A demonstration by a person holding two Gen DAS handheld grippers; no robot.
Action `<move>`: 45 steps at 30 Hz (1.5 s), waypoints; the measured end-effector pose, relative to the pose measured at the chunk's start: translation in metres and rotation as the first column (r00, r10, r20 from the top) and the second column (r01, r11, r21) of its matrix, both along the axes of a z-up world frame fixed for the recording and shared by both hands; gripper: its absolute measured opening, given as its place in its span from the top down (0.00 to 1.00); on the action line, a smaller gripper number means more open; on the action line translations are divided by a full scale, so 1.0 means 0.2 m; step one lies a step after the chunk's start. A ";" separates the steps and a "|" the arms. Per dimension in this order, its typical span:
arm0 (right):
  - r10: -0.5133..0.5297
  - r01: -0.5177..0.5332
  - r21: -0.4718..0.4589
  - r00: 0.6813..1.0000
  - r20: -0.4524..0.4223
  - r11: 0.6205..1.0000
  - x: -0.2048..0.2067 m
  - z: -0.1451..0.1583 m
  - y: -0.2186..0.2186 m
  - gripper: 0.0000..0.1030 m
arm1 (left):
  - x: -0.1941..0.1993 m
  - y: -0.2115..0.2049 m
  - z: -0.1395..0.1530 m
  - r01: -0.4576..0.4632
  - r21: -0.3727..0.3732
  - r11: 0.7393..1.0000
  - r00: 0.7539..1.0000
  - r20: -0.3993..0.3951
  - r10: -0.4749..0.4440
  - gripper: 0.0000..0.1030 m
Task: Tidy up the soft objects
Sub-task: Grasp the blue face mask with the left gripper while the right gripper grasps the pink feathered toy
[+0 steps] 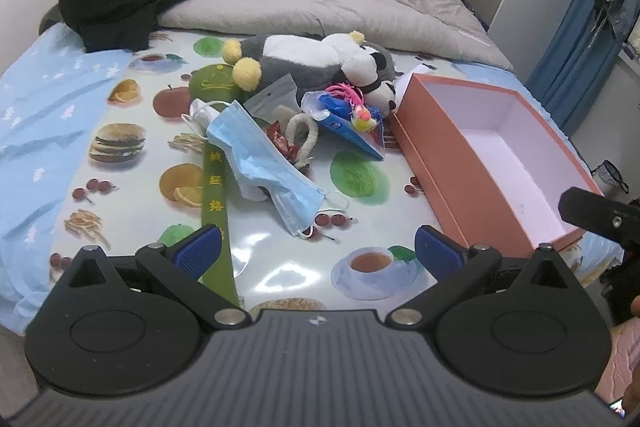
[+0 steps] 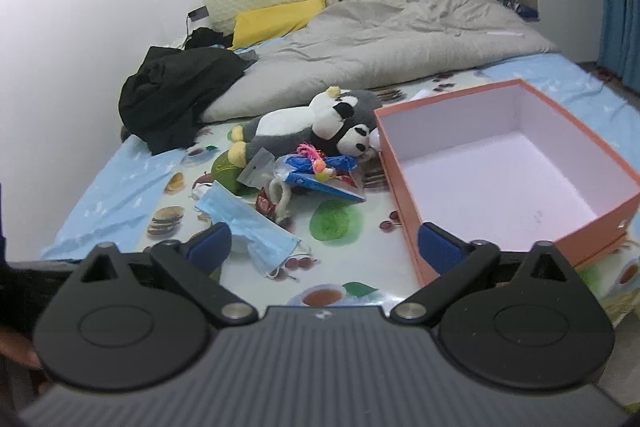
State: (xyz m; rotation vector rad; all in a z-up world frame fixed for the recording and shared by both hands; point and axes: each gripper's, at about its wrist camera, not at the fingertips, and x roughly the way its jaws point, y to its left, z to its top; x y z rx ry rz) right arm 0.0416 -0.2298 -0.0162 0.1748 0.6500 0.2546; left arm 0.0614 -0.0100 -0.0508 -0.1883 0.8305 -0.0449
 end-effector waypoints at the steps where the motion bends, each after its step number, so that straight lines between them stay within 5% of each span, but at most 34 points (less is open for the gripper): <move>1: 0.005 -0.005 -0.004 1.000 -0.007 1.000 0.03 -0.01 0.00 0.05 | 0.03 0.00 -0.02 0.000 0.000 1.000 1.000 -0.005 0.000 0.00; 8: 0.047 -0.048 -0.018 0.999 -0.027 0.999 0.23 -0.07 0.07 0.21 | 0.19 0.05 -0.17 -0.029 -0.023 0.999 0.999 -0.043 0.028 0.00; 26: 0.165 -0.169 -0.034 0.982 -0.097 0.985 0.90 -0.36 0.32 0.21 | 0.67 0.20 -0.58 -0.194 -0.125 0.973 0.974 -0.141 0.176 0.26; 40: 0.120 -0.125 -0.019 0.978 -0.169 0.992 1.26 -0.60 0.40 0.30 | 0.82 0.27 -0.78 -0.331 -0.216 0.919 0.930 -0.238 0.279 0.37; 45: 0.111 -0.111 0.015 0.971 -0.213 0.994 1.31 -0.66 0.39 0.49 | 0.84 0.28 -0.81 -0.346 -0.232 0.909 0.925 -0.249 0.288 0.55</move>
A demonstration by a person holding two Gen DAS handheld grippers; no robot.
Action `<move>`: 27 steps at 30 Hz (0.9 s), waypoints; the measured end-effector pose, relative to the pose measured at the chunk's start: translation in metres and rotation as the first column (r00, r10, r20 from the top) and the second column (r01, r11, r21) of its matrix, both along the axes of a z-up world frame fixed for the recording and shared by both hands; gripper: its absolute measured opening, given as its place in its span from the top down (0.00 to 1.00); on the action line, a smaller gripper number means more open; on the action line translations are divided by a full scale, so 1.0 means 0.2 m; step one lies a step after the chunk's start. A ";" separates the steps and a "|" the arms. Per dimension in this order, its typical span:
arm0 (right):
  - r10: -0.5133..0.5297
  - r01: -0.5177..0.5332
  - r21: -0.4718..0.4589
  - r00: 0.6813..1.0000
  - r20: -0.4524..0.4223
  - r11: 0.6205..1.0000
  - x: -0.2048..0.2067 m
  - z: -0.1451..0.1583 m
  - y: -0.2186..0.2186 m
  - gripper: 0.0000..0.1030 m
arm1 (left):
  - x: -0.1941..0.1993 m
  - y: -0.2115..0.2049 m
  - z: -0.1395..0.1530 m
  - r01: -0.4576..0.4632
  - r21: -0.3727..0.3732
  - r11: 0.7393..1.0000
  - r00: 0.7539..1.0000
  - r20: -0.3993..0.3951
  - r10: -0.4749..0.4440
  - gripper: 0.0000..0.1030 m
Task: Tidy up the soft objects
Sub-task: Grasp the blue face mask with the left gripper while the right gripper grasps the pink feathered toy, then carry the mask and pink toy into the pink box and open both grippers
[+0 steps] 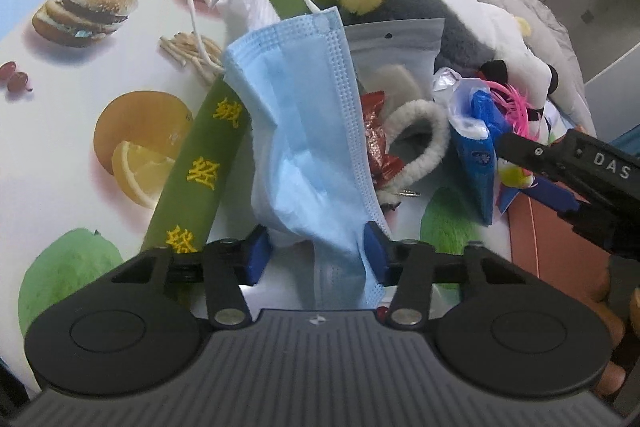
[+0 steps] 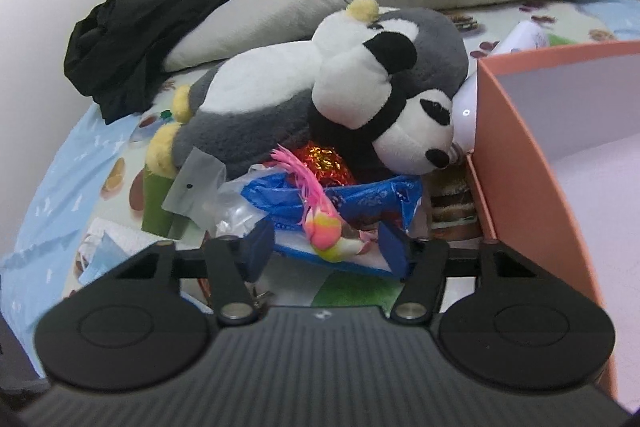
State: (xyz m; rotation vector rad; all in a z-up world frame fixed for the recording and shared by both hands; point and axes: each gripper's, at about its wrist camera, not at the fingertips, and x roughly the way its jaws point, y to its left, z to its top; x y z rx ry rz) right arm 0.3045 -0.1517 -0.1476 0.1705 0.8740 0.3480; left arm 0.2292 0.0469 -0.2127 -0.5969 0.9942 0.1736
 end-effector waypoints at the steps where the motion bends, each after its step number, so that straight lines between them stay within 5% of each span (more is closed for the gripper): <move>1: -0.003 0.003 0.002 1.000 -0.004 1.000 0.00 0.00 0.00 0.58 | 0.00 0.01 0.00 -0.004 -0.012 1.000 1.000 -0.003 0.004 0.63; 4: -0.011 0.011 0.003 1.000 -0.003 1.000 0.00 0.01 -0.01 0.63 | -0.01 0.02 0.01 -0.007 -0.032 0.999 1.000 0.004 0.007 0.77; 9: -0.007 0.007 0.002 1.000 0.025 1.000 -0.07 0.08 -0.02 0.64 | -0.07 0.04 0.07 0.007 -0.041 0.999 1.000 0.028 -0.006 0.85; 27: 0.011 -0.007 -0.058 0.997 0.079 0.998 -0.53 0.25 -0.04 0.64 | -0.35 -0.01 0.30 0.174 0.036 0.984 0.983 0.047 -0.176 0.86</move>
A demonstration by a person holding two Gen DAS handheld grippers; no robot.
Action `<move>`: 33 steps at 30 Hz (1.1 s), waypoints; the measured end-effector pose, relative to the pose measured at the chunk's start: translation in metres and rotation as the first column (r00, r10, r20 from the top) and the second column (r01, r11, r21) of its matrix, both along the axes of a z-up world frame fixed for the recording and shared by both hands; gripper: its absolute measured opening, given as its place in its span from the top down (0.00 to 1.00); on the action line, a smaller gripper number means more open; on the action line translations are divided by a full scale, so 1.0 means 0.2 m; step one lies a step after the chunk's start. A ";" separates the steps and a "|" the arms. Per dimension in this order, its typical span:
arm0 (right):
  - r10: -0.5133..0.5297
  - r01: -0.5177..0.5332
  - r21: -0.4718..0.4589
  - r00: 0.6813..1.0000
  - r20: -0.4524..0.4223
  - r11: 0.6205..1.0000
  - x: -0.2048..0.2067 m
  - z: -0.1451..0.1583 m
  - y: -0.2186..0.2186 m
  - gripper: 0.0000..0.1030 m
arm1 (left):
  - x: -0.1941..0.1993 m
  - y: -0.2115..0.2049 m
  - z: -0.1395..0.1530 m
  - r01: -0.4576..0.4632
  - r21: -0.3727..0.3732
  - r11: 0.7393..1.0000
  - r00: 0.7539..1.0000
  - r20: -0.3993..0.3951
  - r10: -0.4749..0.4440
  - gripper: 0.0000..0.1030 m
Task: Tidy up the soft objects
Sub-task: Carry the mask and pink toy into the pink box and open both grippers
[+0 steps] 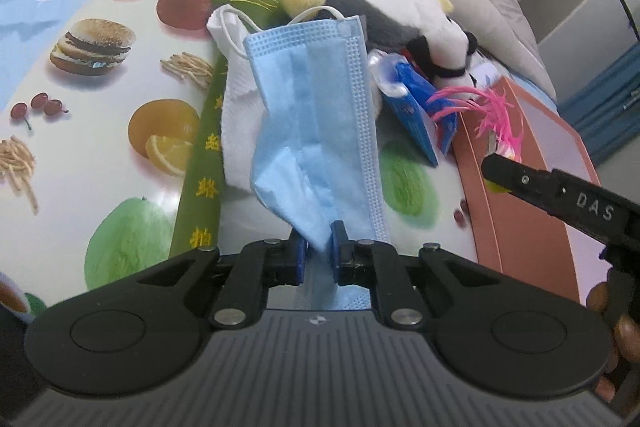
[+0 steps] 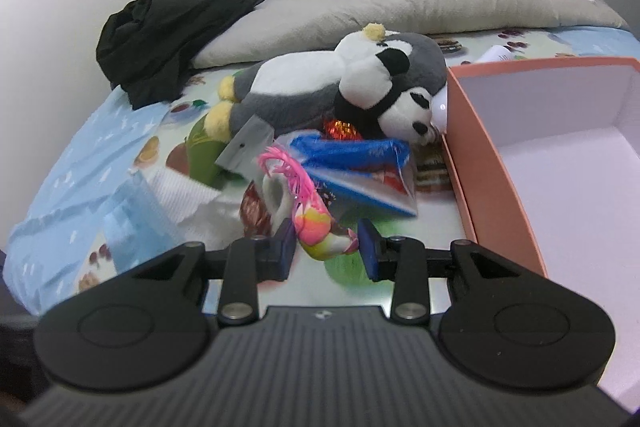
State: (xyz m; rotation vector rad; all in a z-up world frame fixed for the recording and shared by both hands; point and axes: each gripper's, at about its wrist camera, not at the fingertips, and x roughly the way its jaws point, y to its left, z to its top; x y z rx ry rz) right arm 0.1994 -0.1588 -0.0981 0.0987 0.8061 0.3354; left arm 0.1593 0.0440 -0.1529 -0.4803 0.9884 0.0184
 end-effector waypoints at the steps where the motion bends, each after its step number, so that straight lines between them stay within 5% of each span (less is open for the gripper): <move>1: 0.000 0.000 -0.006 1.000 0.002 1.000 -0.03 0.00 0.00 0.64 | -0.02 0.00 0.01 0.008 0.003 1.000 1.000 -0.001 -0.008 0.86; 18: -0.045 0.047 -0.035 0.998 0.053 0.998 -0.38 0.16 -0.10 0.64 | -0.15 -0.12 0.22 0.174 0.051 0.983 0.984 0.036 -0.176 0.86; 33: -0.163 0.176 -0.040 0.962 0.219 0.984 -0.33 0.53 -0.41 0.64 | 0.14 -0.51 0.66 0.388 0.111 0.915 0.898 0.176 -0.402 0.85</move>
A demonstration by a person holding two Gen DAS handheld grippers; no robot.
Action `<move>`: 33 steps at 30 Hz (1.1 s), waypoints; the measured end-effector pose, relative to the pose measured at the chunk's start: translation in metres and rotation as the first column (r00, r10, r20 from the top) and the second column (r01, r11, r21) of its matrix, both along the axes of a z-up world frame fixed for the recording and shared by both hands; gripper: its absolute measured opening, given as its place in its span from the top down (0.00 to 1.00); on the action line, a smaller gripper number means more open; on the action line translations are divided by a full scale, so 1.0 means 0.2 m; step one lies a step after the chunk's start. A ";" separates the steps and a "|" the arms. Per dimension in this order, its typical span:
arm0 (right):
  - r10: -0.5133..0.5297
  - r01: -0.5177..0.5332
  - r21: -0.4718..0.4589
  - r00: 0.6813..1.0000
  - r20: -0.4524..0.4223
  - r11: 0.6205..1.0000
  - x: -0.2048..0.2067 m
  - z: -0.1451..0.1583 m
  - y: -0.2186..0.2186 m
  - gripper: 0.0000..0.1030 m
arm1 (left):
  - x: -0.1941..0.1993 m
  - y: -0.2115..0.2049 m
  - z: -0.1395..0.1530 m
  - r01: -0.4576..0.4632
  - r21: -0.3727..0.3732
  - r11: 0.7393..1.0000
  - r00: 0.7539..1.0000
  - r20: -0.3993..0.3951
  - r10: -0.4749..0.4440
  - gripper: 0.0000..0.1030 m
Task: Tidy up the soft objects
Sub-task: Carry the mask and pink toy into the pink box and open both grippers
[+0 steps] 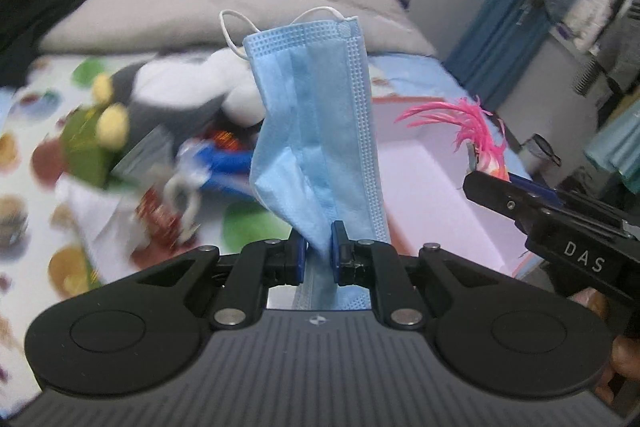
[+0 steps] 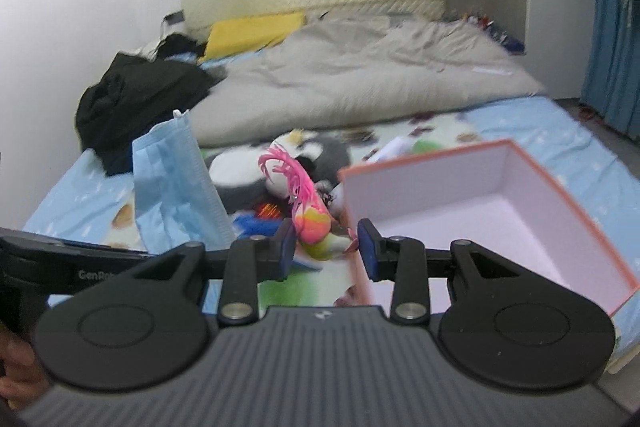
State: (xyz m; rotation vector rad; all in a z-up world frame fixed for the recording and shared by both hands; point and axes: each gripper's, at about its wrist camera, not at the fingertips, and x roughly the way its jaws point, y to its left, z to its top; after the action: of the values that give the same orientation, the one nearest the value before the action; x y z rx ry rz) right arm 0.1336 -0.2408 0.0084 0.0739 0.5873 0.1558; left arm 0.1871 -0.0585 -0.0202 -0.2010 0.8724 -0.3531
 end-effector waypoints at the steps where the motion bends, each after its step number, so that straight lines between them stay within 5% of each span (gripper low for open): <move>1: -0.013 0.013 -0.001 1.000 0.009 1.000 0.01 0.02 -0.03 0.64 | 0.02 -0.04 0.02 0.015 -0.001 1.000 1.000 0.008 -0.015 0.86; 12: -0.173 0.172 -0.007 0.985 -0.007 0.985 0.09 0.02 -0.39 0.64 | 0.27 -0.48 0.08 0.154 -0.013 0.988 0.988 0.003 -0.154 0.85; 30: -0.274 0.281 -0.005 0.934 -0.228 0.960 0.32 -0.46 -0.71 0.63 | 0.64 -0.90 -0.41 0.225 0.044 0.973 0.961 -0.172 -0.215 0.85; 32: -0.281 0.290 -0.002 0.926 -0.254 0.957 0.34 -0.51 -0.72 0.63 | 0.67 -0.91 -0.45 0.216 0.049 0.975 0.962 -0.183 -0.204 0.84; 33: -0.284 0.294 -0.001 0.922 -0.262 0.956 0.35 -0.53 -0.73 0.63 | 0.67 -0.92 -0.46 0.208 0.057 0.977 0.962 -0.194 -0.193 0.71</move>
State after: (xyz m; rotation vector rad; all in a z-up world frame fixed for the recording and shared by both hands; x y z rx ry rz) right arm 0.2042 -0.3866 -0.0973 0.2200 0.8286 -0.1335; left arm 0.3219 -0.2419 -0.1129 -0.0751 1.0946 -0.4947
